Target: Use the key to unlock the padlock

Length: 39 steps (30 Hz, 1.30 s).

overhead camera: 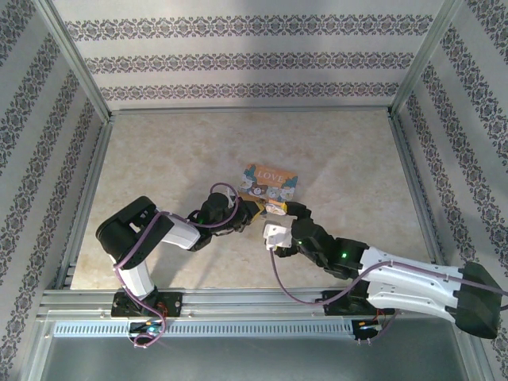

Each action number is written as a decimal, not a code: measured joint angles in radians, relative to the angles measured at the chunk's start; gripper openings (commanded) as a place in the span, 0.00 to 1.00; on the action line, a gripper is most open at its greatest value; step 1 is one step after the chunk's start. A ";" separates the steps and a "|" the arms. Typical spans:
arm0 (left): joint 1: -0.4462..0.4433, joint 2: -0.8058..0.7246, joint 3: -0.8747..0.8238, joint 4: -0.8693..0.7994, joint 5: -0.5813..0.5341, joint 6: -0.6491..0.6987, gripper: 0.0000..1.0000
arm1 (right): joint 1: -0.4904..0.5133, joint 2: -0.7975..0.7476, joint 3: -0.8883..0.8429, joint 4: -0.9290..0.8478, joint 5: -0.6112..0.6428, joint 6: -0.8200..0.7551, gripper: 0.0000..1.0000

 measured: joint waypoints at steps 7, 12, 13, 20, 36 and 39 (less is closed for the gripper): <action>-0.004 0.000 -0.001 -0.002 -0.011 -0.023 0.00 | 0.000 0.061 0.000 0.035 0.024 -0.045 0.95; -0.006 0.000 -0.001 -0.002 -0.011 -0.038 0.00 | -0.002 0.107 0.000 0.073 0.023 -0.048 0.92; -0.008 0.000 -0.001 -0.002 -0.011 -0.040 0.00 | -0.003 0.117 0.000 0.078 0.019 -0.048 0.91; -0.018 0.002 -0.001 0.006 -0.015 -0.055 0.00 | -0.062 0.213 0.005 0.122 -0.042 -0.039 0.78; -0.024 0.004 -0.001 0.006 -0.018 -0.088 0.00 | -0.081 0.326 0.018 0.240 -0.068 -0.017 0.40; -0.024 0.004 -0.001 0.006 -0.018 -0.091 0.00 | -0.081 0.338 0.018 0.251 -0.068 -0.018 0.37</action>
